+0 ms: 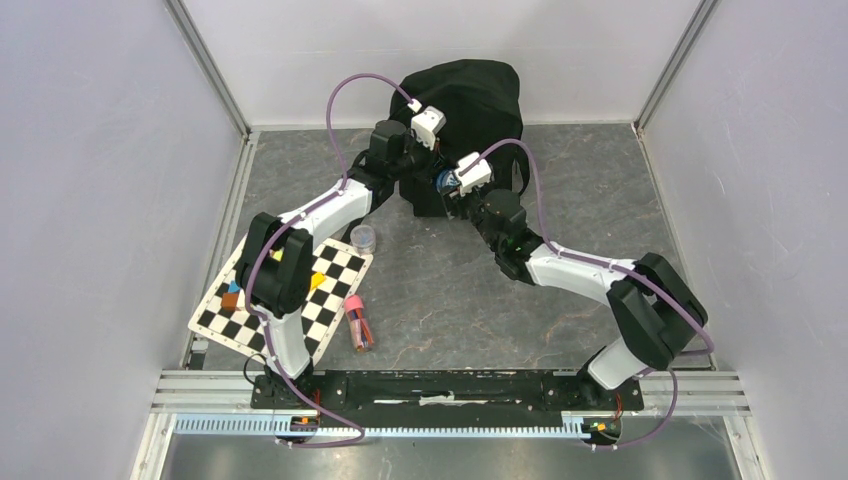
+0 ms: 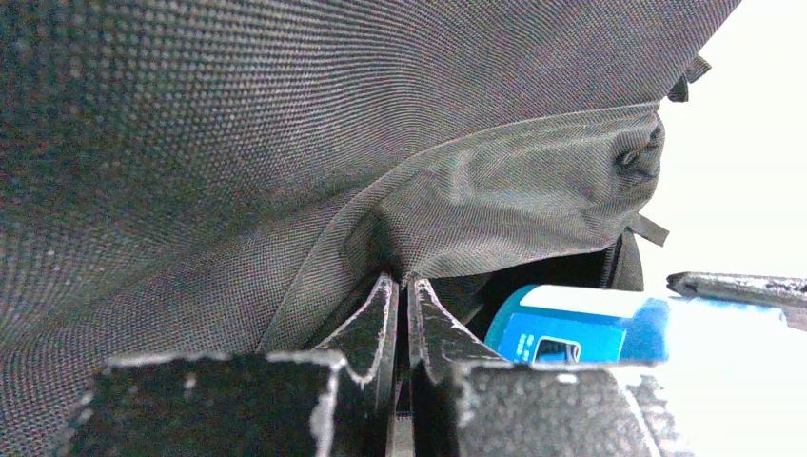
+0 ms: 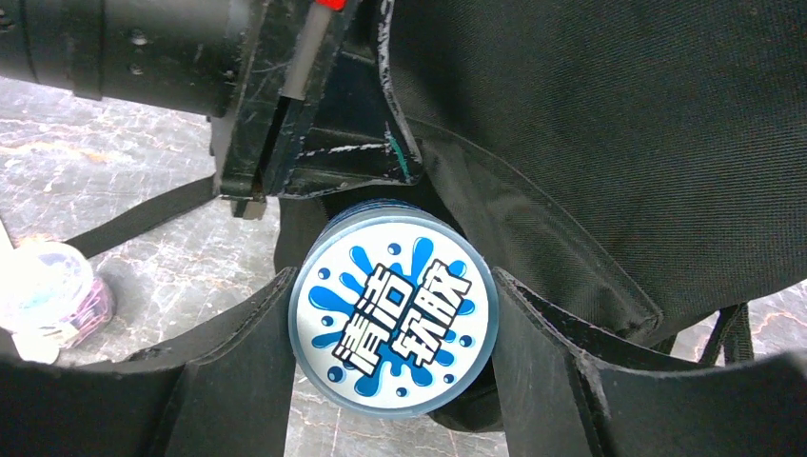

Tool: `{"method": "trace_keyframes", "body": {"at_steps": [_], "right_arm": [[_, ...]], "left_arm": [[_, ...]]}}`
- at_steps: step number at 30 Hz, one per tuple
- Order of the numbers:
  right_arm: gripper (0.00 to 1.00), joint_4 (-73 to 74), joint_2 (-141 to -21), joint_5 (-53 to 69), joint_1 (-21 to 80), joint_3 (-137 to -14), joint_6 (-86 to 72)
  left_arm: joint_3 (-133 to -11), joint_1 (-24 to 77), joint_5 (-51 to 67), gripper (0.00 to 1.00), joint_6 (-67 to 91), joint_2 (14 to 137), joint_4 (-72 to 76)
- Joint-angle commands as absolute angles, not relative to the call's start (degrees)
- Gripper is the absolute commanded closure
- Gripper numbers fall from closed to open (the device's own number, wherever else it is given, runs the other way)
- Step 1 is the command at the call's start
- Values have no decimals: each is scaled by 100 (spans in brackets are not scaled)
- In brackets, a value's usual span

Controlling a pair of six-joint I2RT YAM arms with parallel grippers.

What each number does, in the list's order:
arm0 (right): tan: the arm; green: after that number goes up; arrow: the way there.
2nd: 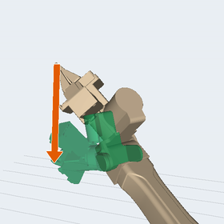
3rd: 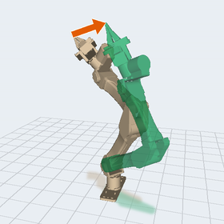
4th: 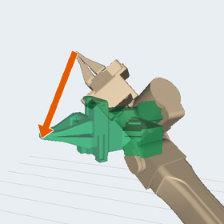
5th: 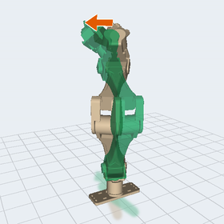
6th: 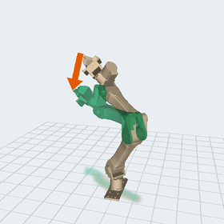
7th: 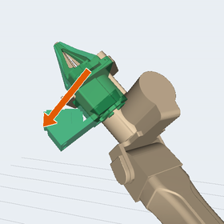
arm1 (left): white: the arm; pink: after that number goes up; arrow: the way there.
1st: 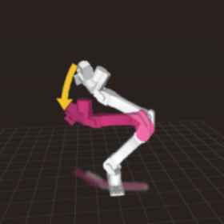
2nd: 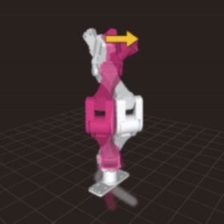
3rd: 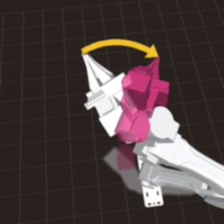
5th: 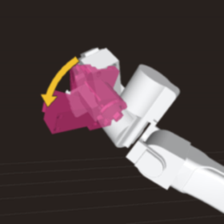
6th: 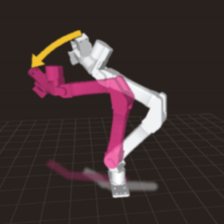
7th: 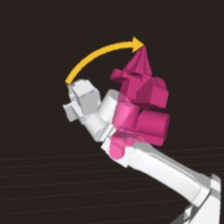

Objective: Pack the student bag
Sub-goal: Place the stationery in the student bag.

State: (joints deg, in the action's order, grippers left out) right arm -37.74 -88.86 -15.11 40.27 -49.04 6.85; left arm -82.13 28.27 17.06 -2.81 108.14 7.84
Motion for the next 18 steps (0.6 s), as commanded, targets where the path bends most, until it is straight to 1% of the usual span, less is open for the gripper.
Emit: {"method": "trace_keyframes", "body": {"at_steps": [1, 7, 11, 18], "right_arm": [[100, -4832, -8933, -1783, 3939, -5194, 826], [100, -5059, -9331, -1895, 3816, -5479, 1100], [100, -4924, -9643, -1920, 3779, -5776, 1246], [100, -3601, -9770, -2124, 3727, -6164, 798]], "left_arm": [[-8386, 2829, 1942, 98, -92, 10477, 1201], [-8385, 2822, 1951, 98, -80, 10477, 1195], [-8385, 2822, 1942, 98, -112, 10472, 1187], [-8402, 2817, 1898, 98, -166, 10450, 1136]]}}
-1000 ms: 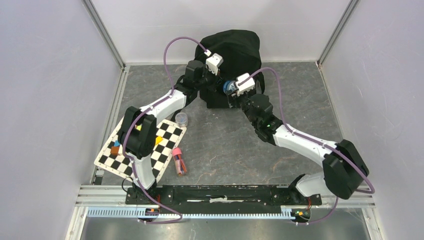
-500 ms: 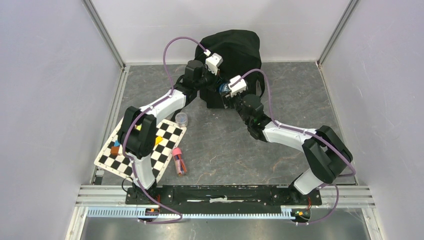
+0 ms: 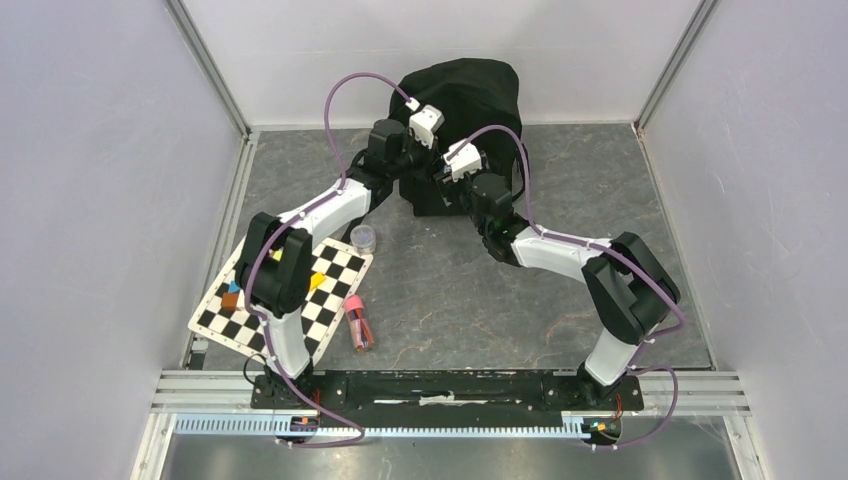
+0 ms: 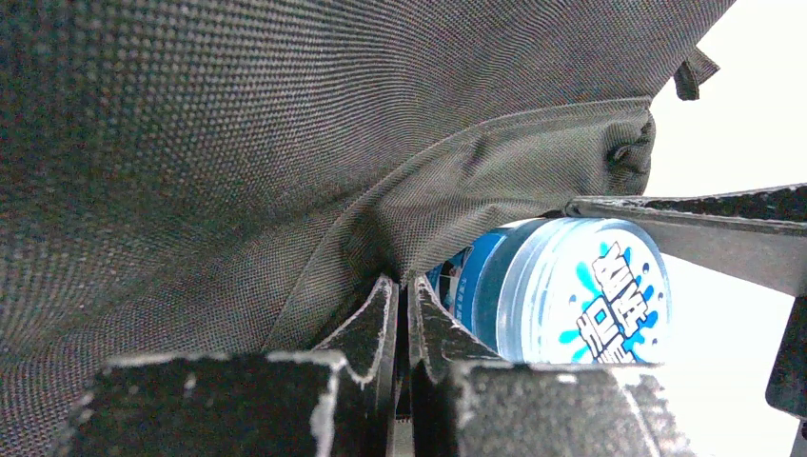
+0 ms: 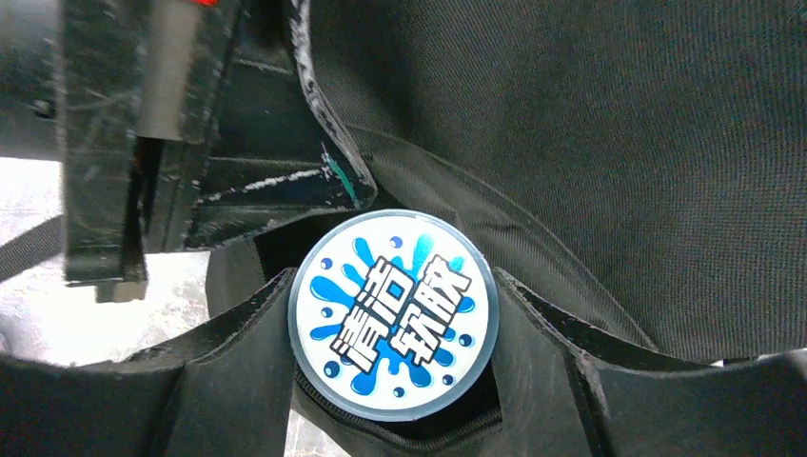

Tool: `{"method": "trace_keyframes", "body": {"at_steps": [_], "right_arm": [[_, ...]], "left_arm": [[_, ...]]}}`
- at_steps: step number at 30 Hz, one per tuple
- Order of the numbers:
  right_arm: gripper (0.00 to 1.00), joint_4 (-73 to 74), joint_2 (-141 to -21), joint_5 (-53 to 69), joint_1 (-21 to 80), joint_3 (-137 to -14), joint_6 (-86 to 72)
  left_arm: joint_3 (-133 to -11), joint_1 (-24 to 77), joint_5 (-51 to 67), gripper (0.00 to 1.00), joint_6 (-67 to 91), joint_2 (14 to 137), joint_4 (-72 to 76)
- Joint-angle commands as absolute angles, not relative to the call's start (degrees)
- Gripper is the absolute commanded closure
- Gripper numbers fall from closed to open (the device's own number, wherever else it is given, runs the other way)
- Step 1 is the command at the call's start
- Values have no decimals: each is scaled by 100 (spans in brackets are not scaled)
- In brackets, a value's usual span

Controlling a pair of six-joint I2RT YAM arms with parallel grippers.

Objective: Pack the student bag
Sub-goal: Place the stationery in the student bag.

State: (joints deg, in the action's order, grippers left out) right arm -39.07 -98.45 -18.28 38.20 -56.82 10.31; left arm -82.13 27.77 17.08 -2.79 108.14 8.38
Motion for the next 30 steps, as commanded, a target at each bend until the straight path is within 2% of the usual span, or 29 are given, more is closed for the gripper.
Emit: {"method": "trace_keyframes", "body": {"at_steps": [1, 4, 5, 6, 9, 13, 15, 20, 30], "right_arm": [[100, -3457, -9758, -2191, 3714, -6193, 695], [100, -3107, -9746, -2212, 3570, -6232, 301], [97, -2997, -9760, -2207, 3531, -6269, 198], [90, -2920, -9793, -2179, 3488, -6324, 135], [55, -2822, -9833, -1979, 3385, -6401, 9], [29, -2729, -9780, -1878, 3366, -6468, 97], [21, -2701, -9736, -1884, 3362, -6474, 129], [8, -2660, -9608, -1799, 3340, -6411, 237], [4, -2472, -8811, -1007, 3340, -6136, 570]], "left_arm": [[-8409, 2824, 1890, 98, -175, 10444, 1125], [-8418, 2813, 1892, 98, -180, 10441, 1116], [-8420, 2814, 1898, 98, -176, 10443, 1116], [-8420, 2814, 1906, 98, -168, 10440, 1116], [-8420, 2815, 1909, 98, -164, 10442, 1116], [-8431, 2819, 1890, 98, -200, 10433, 1087], [-8435, 2815, 1881, 98, -213, 10441, 1081], [-8469, 2815, 1899, 98, -211, 10465, 1055], [-8548, 2770, 2011, 98, -59, 10512, 1037]]}}
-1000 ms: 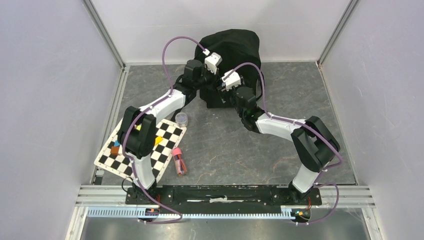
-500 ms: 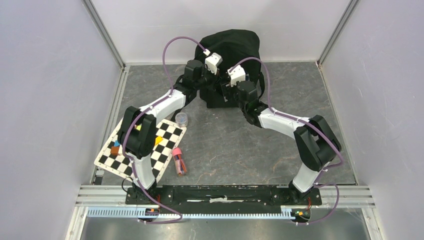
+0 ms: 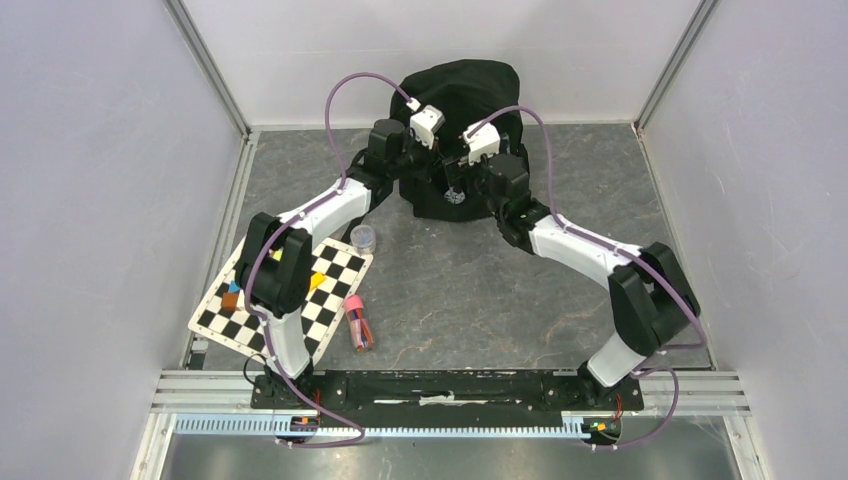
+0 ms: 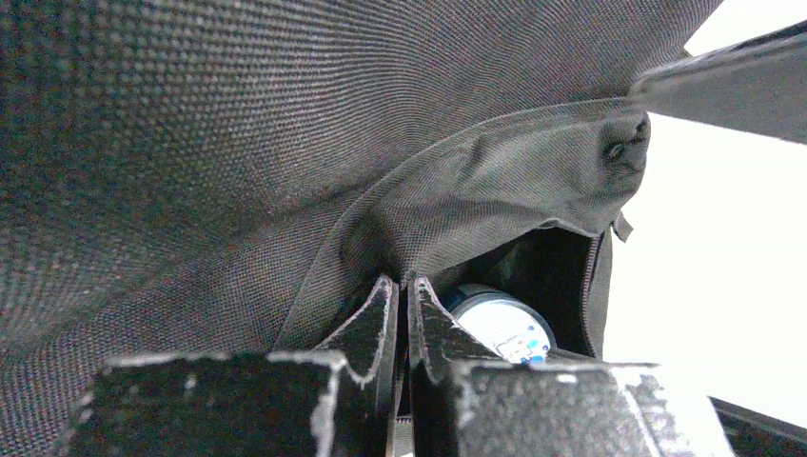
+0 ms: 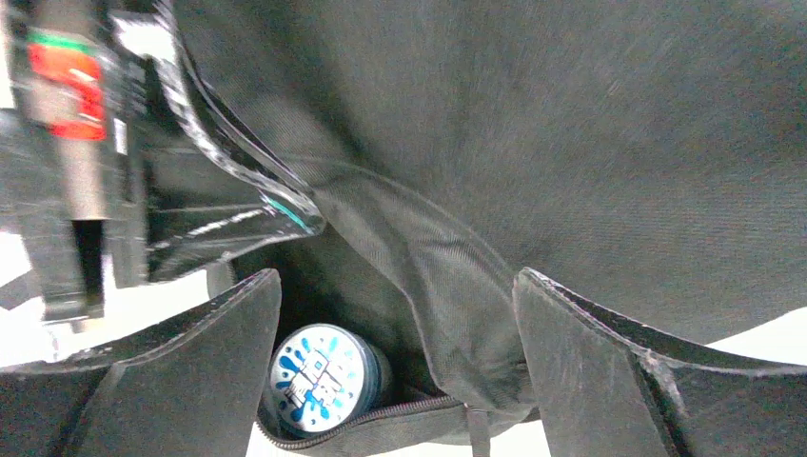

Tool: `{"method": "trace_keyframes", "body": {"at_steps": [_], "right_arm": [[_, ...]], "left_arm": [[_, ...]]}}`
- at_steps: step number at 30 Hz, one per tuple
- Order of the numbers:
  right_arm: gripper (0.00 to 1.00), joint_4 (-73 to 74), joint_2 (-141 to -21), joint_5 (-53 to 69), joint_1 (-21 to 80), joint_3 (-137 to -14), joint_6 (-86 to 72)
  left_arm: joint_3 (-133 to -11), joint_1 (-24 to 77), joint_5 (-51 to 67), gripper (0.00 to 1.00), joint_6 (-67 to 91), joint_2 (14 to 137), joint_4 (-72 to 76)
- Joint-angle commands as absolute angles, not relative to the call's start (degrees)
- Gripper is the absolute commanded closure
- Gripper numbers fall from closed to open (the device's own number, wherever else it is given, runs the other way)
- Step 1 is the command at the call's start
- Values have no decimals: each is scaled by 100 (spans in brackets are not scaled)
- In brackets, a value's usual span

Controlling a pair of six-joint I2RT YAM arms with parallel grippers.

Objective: Pack the student bag
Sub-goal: Place the stationery in the student bag.

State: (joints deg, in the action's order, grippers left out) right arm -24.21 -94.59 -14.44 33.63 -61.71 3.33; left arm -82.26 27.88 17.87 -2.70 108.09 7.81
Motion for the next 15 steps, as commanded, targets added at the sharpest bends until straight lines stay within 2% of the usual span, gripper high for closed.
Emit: {"method": "trace_keyframes", "body": {"at_steps": [1, 3, 6, 12, 15], "right_arm": [[3, -2411, -8660, -978, 3342, -6055, 592], [2, -2300, -8358, -902, 3349, -5872, 623], [2, -2066, -7934, -712, 3364, -5616, 571], [4, -1968, -7175, -540, 3432, -4889, 162], [4, -1933, -6877, -471, 3454, -4610, 19]], "left_arm": [[-8560, 2752, 2030, 98, -61, 10512, 1030], [-8594, 2721, 2031, 98, 59, 10512, 996], [-8665, 2681, 2135, 87, 107, 10493, 892], [-8535, 2676, 2678, 41, 9, 10237, 866], [-8485, 2679, 2723, 27, 33, 10023, 781]]}}
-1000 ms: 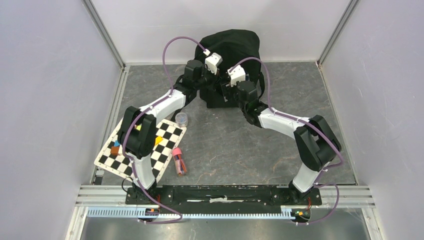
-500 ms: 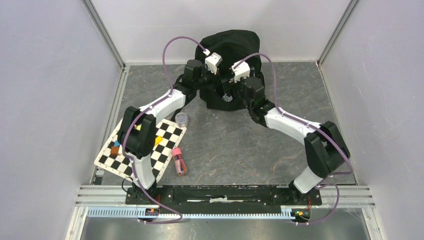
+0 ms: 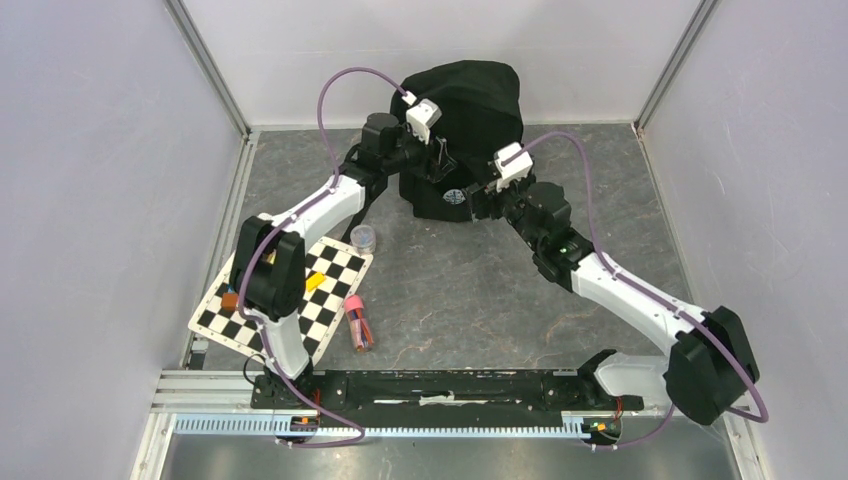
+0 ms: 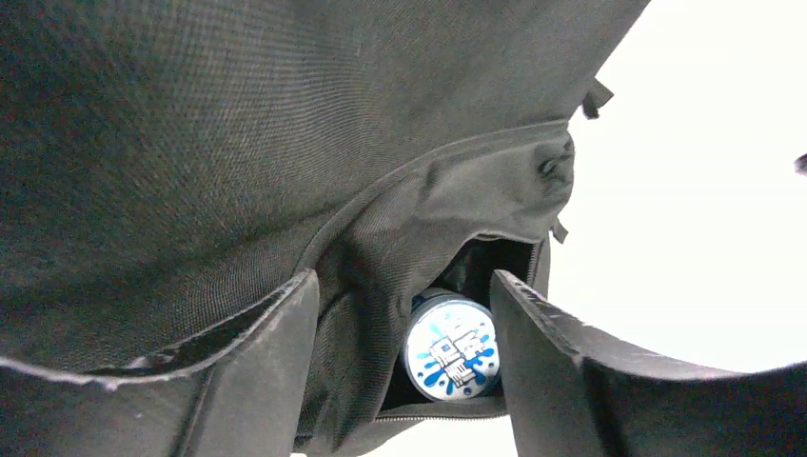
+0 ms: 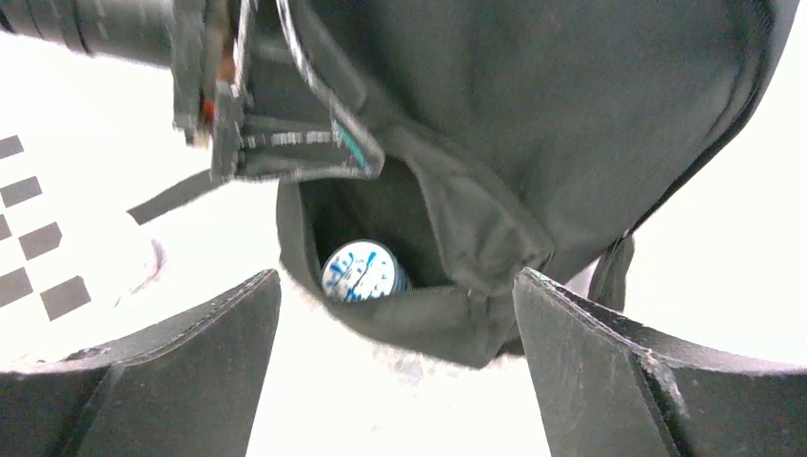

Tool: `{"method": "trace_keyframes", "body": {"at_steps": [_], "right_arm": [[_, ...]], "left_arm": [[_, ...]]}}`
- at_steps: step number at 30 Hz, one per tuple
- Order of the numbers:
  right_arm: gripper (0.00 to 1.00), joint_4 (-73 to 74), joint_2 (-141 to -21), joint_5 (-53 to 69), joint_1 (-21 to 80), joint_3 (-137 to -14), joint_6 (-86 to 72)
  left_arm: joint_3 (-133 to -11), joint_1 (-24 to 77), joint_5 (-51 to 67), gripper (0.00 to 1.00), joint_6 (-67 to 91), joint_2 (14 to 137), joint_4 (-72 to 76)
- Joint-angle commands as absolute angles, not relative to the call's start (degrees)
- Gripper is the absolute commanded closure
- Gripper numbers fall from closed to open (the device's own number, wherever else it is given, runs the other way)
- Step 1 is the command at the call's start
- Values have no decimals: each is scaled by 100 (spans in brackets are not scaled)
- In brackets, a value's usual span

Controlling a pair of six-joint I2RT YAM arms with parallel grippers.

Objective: Pack the student bag
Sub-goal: Place the stationery in the student bag.

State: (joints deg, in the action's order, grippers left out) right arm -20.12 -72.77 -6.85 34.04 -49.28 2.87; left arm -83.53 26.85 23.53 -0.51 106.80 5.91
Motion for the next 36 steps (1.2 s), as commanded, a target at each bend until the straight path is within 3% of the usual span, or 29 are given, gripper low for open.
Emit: {"method": "trace_keyframes", "body": {"at_steps": [1, 5, 10, 20, 26, 36], "right_arm": [[4, -1891, -6770, -462, 3469, -4536, 9], [6, -1865, -6349, -492, 3560, -4208, -241], [6, -1929, -6211, -687, 4081, -3896, -518], [5, -1977, -7360, -1554, 6072, -4082, -1717], [6, -1418, -8690, -1432, 7080, -5372, -1880], [10, 333, -10663, -1243, 7426, -7426, -1895]], "left_arm": [[-8454, 2682, 2794, 22, 30, 9935, 683], [-8209, 2688, 2927, 14, 18, 9382, 137], [-7070, 2566, 2629, 7, 333, 8129, -185], [-4975, 1228, 453, 0, 1716, 5960, -2000], [-4939, 51, 826, 0, 1628, 6116, -2546], [-4623, 9, -698, 0, 1066, 5477, -2737]]}}
